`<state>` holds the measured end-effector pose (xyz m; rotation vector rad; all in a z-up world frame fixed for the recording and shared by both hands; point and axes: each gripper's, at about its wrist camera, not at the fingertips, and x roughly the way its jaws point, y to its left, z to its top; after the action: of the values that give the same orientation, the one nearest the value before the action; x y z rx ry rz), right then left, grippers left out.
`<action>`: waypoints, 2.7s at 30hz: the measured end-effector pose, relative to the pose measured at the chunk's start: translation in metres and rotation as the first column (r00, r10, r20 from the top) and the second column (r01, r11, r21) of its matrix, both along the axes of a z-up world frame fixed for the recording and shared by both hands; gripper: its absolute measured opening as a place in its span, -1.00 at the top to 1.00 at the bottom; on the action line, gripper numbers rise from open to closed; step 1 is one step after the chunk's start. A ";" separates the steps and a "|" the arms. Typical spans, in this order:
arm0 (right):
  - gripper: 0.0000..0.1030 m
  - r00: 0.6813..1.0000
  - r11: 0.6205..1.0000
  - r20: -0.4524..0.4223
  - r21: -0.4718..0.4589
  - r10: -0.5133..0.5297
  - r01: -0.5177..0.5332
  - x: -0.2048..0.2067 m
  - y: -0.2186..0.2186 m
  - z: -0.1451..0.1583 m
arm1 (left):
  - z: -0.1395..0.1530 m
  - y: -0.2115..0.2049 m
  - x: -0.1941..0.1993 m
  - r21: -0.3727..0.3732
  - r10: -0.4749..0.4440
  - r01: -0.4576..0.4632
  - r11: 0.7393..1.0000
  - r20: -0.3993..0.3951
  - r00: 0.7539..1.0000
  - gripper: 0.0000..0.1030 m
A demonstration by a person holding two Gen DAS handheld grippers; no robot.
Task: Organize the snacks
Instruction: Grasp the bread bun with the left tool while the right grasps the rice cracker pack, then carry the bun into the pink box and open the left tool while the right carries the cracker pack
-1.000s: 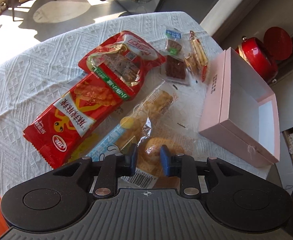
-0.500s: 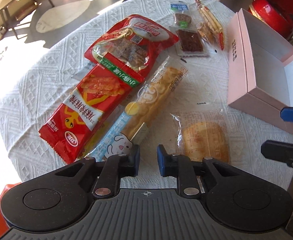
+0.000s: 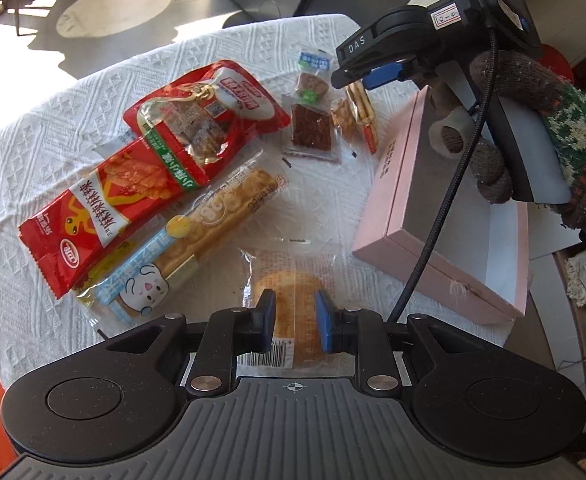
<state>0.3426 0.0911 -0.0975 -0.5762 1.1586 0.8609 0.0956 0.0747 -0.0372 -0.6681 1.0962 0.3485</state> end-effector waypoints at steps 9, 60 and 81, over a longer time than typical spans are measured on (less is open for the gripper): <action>0.74 0.907 0.988 -0.408 0.148 0.108 -0.051 -0.072 -0.036 0.016 | -0.007 0.014 -0.025 0.014 0.085 -0.085 0.996 -0.066 0.994 0.51; -0.14 1.000 0.999 0.000 0.026 -0.022 0.022 -0.071 -0.011 0.022 | -0.017 0.031 -0.114 -0.025 -0.125 0.124 0.992 -0.034 0.992 -0.04; 0.08 0.960 0.982 -0.206 -0.033 -0.188 0.185 -0.197 -0.088 -0.006 | -0.029 0.035 -0.112 -0.076 -0.249 0.246 0.966 -0.022 0.968 -0.04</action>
<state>0.1455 0.0034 -0.1038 -0.3858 1.3870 0.7640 -0.0169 0.1098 -0.0663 -0.5831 1.2118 0.1046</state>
